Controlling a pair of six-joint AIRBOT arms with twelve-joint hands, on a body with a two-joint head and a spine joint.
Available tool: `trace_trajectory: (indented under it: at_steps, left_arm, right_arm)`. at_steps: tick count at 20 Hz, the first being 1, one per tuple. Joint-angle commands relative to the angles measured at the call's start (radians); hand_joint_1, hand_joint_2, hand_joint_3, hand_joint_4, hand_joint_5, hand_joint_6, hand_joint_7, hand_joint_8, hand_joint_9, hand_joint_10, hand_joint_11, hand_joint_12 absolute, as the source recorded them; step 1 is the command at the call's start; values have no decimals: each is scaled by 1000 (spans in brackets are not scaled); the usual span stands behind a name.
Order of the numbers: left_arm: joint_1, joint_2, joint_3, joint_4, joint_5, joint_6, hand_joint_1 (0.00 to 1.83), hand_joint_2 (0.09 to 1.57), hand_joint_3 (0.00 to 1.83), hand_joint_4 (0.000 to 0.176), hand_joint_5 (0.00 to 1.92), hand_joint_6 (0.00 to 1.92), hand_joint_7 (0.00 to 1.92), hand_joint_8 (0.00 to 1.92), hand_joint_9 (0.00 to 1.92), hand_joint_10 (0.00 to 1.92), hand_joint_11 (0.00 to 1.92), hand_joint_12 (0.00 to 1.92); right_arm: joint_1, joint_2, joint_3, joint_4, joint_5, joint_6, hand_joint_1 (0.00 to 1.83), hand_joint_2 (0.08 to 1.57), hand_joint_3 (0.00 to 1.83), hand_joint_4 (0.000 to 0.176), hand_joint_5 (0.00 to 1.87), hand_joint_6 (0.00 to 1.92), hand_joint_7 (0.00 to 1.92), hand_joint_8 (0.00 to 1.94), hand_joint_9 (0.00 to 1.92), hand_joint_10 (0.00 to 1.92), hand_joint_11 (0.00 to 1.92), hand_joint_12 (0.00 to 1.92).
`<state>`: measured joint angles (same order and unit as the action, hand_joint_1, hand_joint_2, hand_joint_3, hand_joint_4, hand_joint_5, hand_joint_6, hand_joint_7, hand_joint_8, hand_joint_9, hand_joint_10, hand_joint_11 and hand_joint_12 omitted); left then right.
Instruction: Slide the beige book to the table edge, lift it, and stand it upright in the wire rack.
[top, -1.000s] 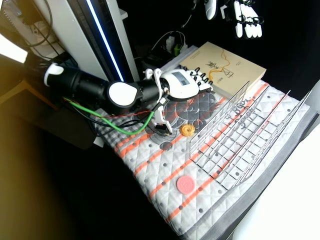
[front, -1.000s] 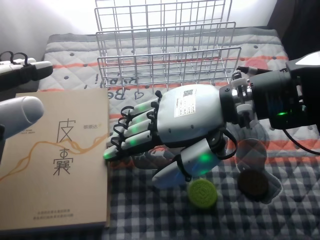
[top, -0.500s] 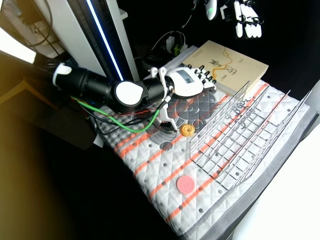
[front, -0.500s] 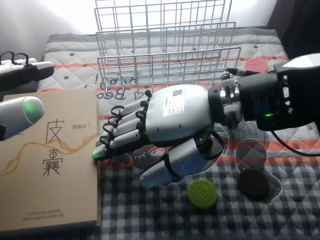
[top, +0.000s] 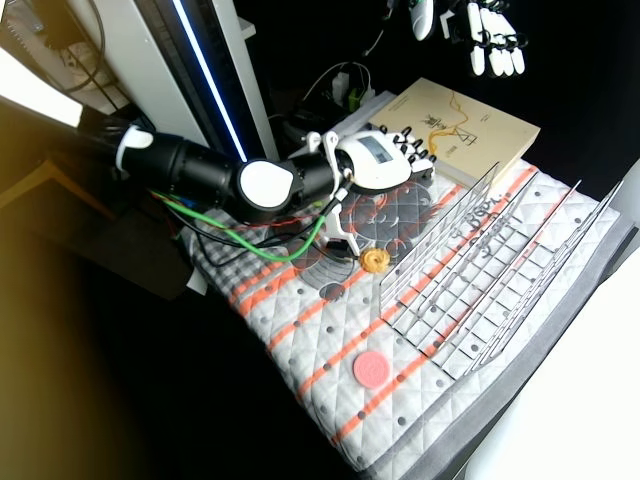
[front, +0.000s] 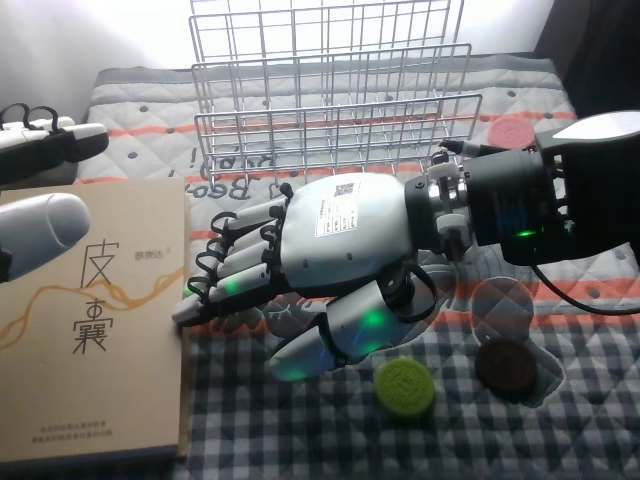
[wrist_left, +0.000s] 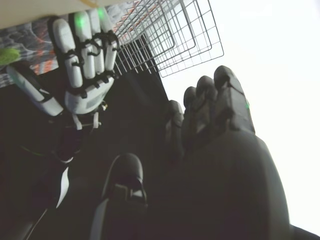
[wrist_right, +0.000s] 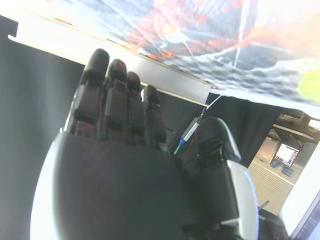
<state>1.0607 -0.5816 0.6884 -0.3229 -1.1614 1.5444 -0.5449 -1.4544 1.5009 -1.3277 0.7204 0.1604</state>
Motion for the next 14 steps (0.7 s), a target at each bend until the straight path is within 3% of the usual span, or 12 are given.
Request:
trace_trajectory:
  at_steps: [1, 2, 3, 4, 5, 6, 7, 9, 11, 12, 13, 14]
  left_arm:
    - [-7, 0, 7, -1, -125, -4, 0, 1308, 0, 67, 326, 2, 226, 7, 152, 3, 0, 223]
    - [-7, 0, 7, -1, -125, -4, 0, 1303, 0, 72, 323, 1, 221, 4, 148, 1, 0, 223]
    - [-7, 0, 7, -1, -126, -4, 0, 1303, 0, 71, 325, 2, 225, 5, 149, 2, 0, 225]
    - [-7, 0, 7, -1, -126, -4, 0, 1309, 1, 61, 338, 7, 223, 5, 153, 4, 0, 227]
    - [-7, 0, 7, -1, -126, -4, 0, 1309, 1, 61, 338, 7, 223, 5, 153, 4, 0, 227]
    - [-8, -2, 8, -1, -126, -4, 0, 1316, 2, 49, 348, 2, 225, 1, 160, 2, 0, 292]
    - [-8, -3, 8, -1, -126, -4, 0, 1316, 2, 51, 346, 0, 227, 2, 160, 2, 0, 298]
    - [-9, -4, 9, -1, -126, -4, 0, 1315, 1, 62, 342, 0, 235, 5, 169, 5, 0, 301]
    - [-9, -5, 9, -2, -126, -4, 0, 1316, 0, 68, 327, 0, 232, 0, 163, 1, 0, 278]
    - [-9, -5, 9, -2, -127, -4, 0, 1311, 0, 65, 331, 1, 224, 2, 160, 0, 0, 305]
    - [-9, -5, 9, -2, -127, -4, 0, 1309, 0, 50, 342, 5, 224, 3, 159, 0, 0, 309]
    - [-10, -7, 10, -3, -127, -4, 0, 1303, 0, 55, 340, 2, 226, 1, 160, 0, 0, 283]
  right_arm:
    - [18, -8, 2, 66, 54, 2, 0, 1356, 1, 42, 136, 0, 223, 4, 273, 5, 25, 746]
    - [18, -11, 4, 67, 54, 2, 0, 1350, 0, 48, 129, 0, 214, 0, 270, 3, 35, 752]
    - [18, -15, 5, 67, 54, 2, 0, 1361, 3, 37, 134, 2, 214, 1, 271, 3, 33, 749]
    - [18, -18, 7, 67, 54, 2, 7, 1375, 8, 25, 142, 5, 219, 2, 281, 7, 40, 751]
    - [19, -20, 8, 67, 54, 2, 7, 1375, 8, 25, 142, 5, 219, 2, 281, 7, 40, 751]
    - [19, -22, 10, 67, 54, 2, 7, 1379, 8, 23, 144, 5, 222, 3, 293, 10, 55, 758]
    - [19, -23, 10, 67, 54, 2, 22, 1386, 2, 27, 143, 1, 217, 1, 288, 3, 31, 799]
    - [19, -23, 11, 67, 54, 2, 17, 1398, 1, 4, 150, 1, 228, 1, 295, 1, 2, 842]
    - [19, -23, 12, 67, 52, 2, 27, 1391, 0, 19, 149, 0, 228, 1, 308, 5, 40, 859]
    - [19, -23, 14, 67, 50, 2, 24, 1388, 0, 23, 142, 0, 226, 0, 310, 6, 46, 863]
    - [19, -24, 15, 67, 50, 1, 25, 1390, 0, 26, 141, 0, 229, 1, 309, 5, 42, 861]
    - [19, -26, 16, 67, 49, 1, 20, 1394, 0, 25, 142, 0, 221, 1, 296, 1, 16, 880]
